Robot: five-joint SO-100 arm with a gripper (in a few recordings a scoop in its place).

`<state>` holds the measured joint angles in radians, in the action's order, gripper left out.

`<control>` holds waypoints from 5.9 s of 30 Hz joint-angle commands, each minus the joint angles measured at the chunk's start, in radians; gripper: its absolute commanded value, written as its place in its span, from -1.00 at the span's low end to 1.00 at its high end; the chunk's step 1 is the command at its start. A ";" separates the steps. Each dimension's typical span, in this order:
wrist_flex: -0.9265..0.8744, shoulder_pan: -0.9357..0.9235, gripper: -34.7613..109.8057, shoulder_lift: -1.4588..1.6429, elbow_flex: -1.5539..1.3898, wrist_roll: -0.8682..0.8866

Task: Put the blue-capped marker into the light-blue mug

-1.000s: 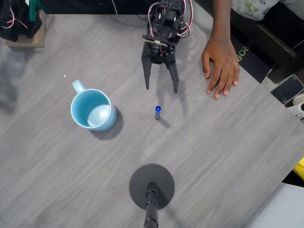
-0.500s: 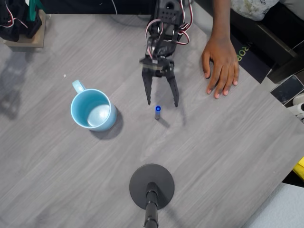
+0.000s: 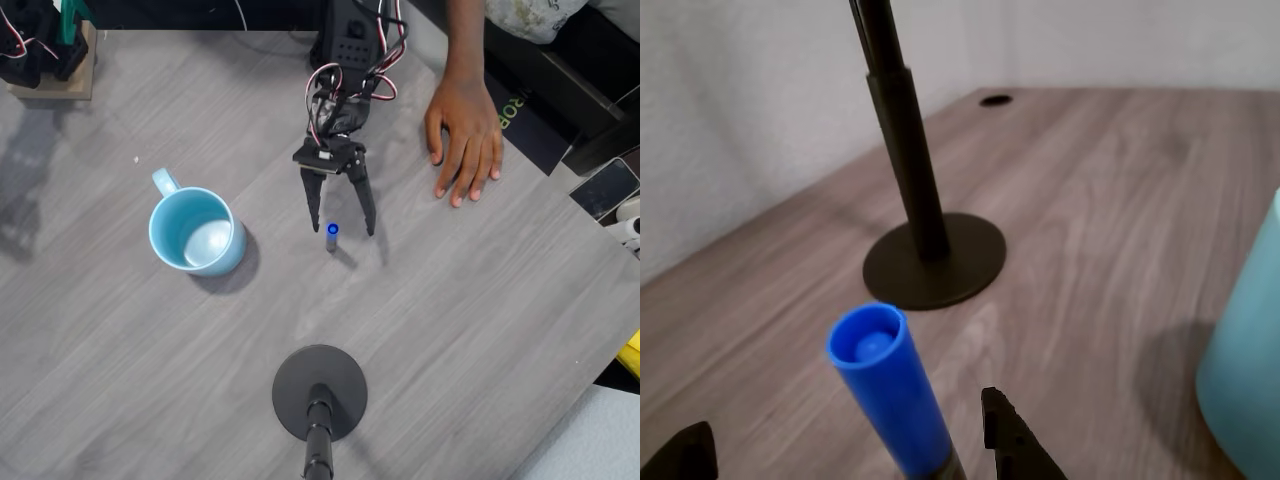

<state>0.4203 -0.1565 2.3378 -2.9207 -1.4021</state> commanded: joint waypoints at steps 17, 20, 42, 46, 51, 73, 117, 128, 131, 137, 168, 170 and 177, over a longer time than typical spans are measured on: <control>0.222 0.055 -0.52 -0.362 0.127 0.003; 0.222 0.057 -0.52 -0.360 0.124 0.002; 0.212 0.005 -0.20 -0.285 0.087 0.006; 0.176 -0.005 -0.20 -0.288 0.127 0.009; 0.149 -0.009 -0.20 -0.298 0.173 0.018; 0.169 -0.028 -0.20 -0.462 0.273 0.025; 0.169 -0.002 -0.19 -0.515 0.298 0.040; 0.167 -0.005 -0.18 -0.482 0.276 0.040; 0.161 -0.005 -0.18 -0.489 0.311 0.040; 0.160 0.008 -0.18 -0.488 0.341 0.040; 0.132 0.012 -0.18 -0.431 0.236 0.048; 0.132 0.008 -0.18 -0.405 0.195 0.048; 0.098 0.011 -0.45 -0.282 0.031 0.054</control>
<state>0.5415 -0.1488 1.9712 -2.8425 -1.3576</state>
